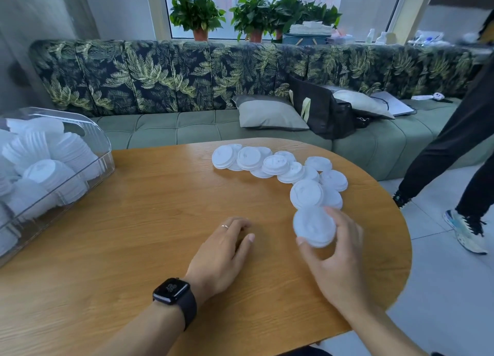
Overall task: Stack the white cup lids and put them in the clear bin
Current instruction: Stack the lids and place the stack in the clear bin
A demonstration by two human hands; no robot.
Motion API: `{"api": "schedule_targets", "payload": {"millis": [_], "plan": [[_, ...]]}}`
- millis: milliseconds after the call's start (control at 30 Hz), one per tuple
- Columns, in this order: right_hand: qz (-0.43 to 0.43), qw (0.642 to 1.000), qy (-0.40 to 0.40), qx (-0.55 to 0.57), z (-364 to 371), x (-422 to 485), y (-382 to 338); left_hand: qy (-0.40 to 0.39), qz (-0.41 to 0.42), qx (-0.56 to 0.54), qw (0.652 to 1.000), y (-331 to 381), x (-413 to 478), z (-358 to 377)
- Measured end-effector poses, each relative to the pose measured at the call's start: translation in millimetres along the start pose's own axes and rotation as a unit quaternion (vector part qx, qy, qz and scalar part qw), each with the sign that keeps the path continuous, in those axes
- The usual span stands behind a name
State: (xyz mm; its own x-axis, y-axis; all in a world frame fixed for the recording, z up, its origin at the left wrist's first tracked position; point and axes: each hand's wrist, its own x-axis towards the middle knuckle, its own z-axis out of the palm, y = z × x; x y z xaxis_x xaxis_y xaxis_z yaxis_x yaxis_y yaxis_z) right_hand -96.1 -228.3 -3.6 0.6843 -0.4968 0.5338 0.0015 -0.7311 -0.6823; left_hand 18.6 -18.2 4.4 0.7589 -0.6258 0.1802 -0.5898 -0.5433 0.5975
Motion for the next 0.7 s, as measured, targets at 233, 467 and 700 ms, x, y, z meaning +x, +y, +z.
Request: {"api": "schedule_targets", "payload": {"millis": [233, 467, 700], "plan": [[-0.157, 0.973, -0.171, 0.021, 48, -13, -37, 0.017, -0.129, -0.349, 0.928, 9, 3, -16], [-0.098, 0.977, -0.187, 0.035, 63, -12, -46, 0.038, -0.205, -0.48, 0.852, -6, 1, -25], [0.209, 0.932, -0.148, 0.257, 75, -6, -66, 0.051, -0.216, -0.569, 0.792, -13, -2, -29]]}}
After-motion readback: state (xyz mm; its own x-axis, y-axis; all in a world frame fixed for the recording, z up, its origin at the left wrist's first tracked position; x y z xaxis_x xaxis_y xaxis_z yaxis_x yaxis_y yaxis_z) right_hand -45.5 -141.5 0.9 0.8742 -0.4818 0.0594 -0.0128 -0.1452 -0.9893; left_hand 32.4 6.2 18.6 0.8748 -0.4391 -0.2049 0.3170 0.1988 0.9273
